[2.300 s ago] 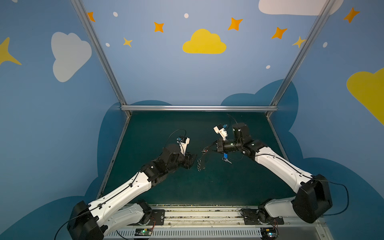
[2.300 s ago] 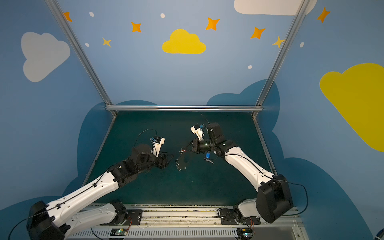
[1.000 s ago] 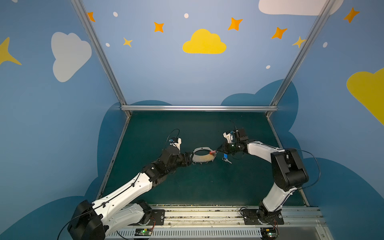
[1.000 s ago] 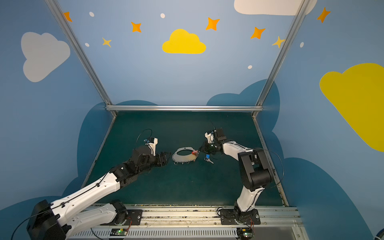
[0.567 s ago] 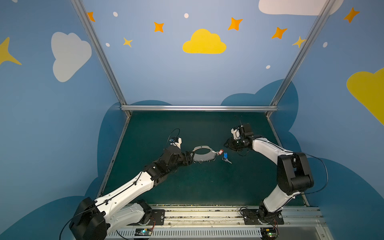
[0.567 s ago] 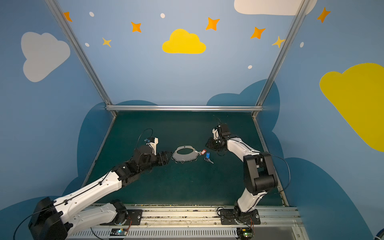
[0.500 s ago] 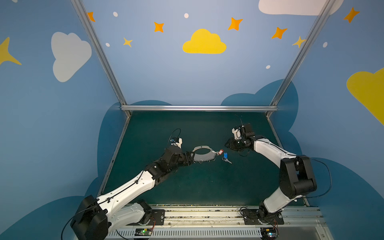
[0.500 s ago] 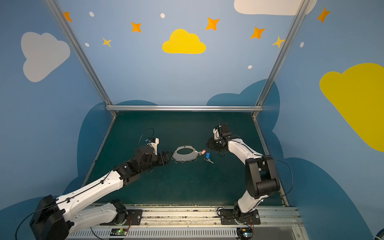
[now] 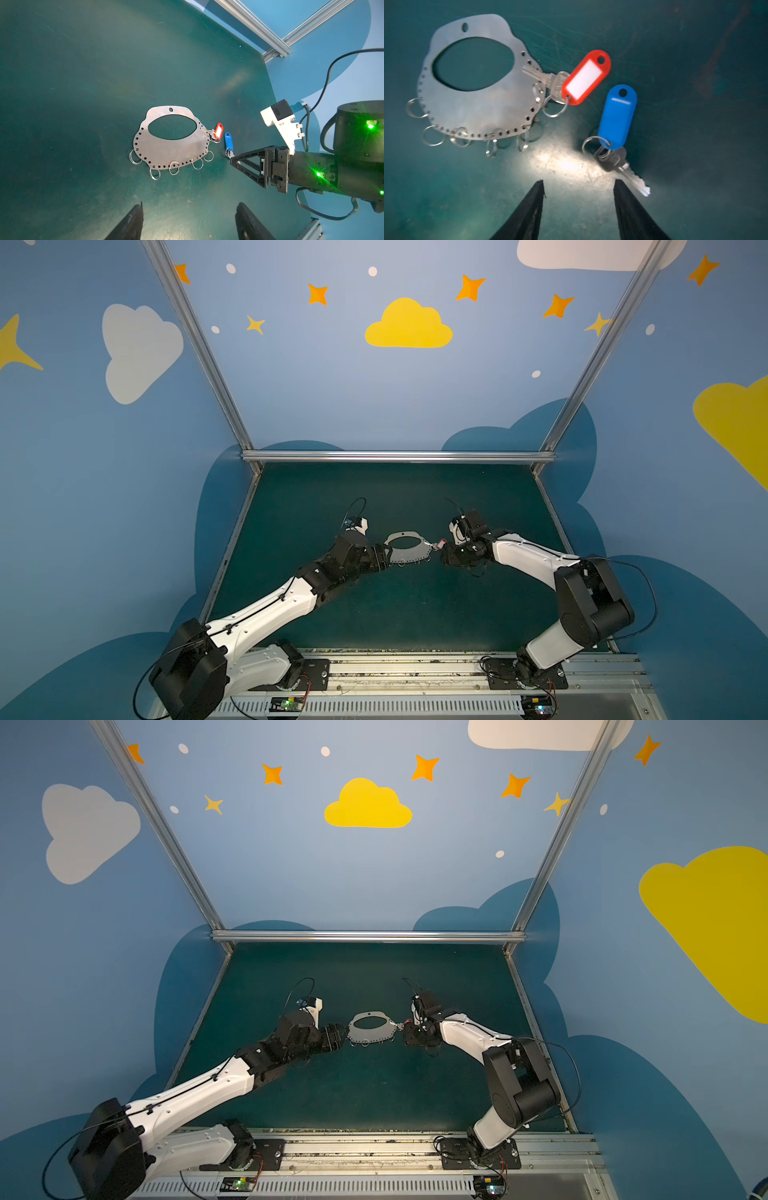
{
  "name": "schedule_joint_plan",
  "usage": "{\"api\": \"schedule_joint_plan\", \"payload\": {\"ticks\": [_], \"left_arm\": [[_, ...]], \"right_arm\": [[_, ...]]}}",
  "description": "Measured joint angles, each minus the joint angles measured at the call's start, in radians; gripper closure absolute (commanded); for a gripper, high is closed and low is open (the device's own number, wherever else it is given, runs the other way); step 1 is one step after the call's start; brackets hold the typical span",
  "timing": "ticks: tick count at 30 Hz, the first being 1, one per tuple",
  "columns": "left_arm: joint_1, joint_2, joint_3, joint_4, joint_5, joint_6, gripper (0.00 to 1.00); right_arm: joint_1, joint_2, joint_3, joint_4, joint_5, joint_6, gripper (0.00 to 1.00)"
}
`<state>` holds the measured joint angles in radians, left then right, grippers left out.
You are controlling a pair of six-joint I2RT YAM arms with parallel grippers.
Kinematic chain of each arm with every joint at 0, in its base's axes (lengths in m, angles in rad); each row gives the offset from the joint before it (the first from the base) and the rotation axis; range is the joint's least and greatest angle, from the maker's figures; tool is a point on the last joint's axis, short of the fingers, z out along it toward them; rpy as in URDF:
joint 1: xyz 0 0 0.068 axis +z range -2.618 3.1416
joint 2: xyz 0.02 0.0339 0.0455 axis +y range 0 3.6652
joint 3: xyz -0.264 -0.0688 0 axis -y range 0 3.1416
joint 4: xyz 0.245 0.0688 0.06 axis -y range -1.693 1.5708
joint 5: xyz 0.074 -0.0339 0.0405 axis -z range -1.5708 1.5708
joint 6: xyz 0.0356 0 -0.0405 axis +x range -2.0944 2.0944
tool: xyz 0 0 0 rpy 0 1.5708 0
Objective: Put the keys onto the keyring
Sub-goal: 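Release the red tag and move the right gripper over the blue-tag key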
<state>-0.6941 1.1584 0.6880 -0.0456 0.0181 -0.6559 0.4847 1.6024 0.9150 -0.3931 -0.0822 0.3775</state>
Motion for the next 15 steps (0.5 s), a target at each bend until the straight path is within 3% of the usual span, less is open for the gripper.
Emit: {"api": "schedule_joint_plan", "payload": {"ticks": [15], "left_arm": [[0.0, -0.001, 0.0, 0.003, -0.001, -0.022, 0.28]], "right_arm": [[0.061, 0.051, -0.006, 0.031, 0.127, -0.046, 0.43]]}}
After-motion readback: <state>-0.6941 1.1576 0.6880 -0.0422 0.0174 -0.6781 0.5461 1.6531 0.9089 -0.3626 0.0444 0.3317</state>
